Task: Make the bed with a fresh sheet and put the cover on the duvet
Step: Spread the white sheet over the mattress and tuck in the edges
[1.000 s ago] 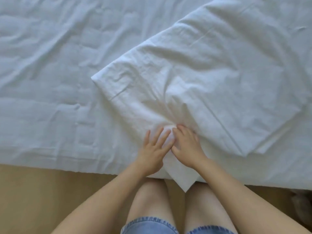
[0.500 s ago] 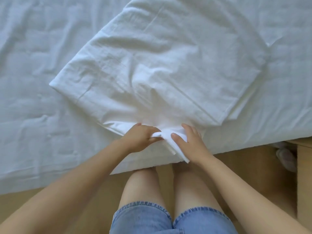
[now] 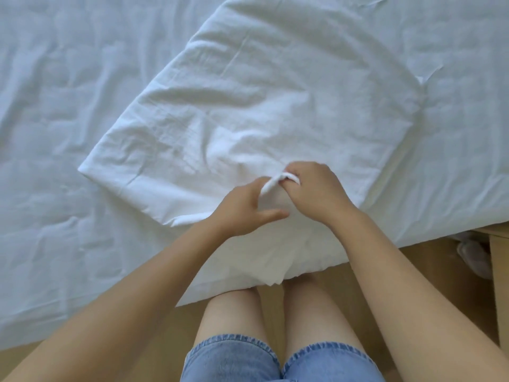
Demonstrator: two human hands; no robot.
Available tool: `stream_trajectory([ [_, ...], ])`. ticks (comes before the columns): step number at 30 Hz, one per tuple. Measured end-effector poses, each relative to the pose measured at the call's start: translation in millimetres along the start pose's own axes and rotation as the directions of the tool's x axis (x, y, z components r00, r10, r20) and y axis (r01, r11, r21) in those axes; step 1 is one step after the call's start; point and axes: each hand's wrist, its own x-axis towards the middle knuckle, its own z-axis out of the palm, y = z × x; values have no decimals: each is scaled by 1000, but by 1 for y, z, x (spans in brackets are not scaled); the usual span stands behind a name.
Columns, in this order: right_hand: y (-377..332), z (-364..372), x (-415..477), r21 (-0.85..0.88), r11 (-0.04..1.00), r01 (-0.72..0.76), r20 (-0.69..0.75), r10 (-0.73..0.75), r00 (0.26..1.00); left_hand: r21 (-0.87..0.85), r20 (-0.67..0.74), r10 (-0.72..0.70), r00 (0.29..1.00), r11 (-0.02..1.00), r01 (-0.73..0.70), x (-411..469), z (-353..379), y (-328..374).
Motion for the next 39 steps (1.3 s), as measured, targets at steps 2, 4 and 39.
stream_trajectory([
  [2, -16, 3, 11, 204, 979, 19, -219, 27, 975, -124, -92, -29, 995, 992, 18, 17, -16, 16],
  [4, -22, 4, 17, 328, 943, 57, -322, 55, 945, -199, -198, -48, 979, 980, 8, 33, -35, 27],
  [39, -162, 119, 224, -298, 824, 481, 113, -470, 875, -817, -577, -816, 41, 576, -43, -3, -188, -168],
])
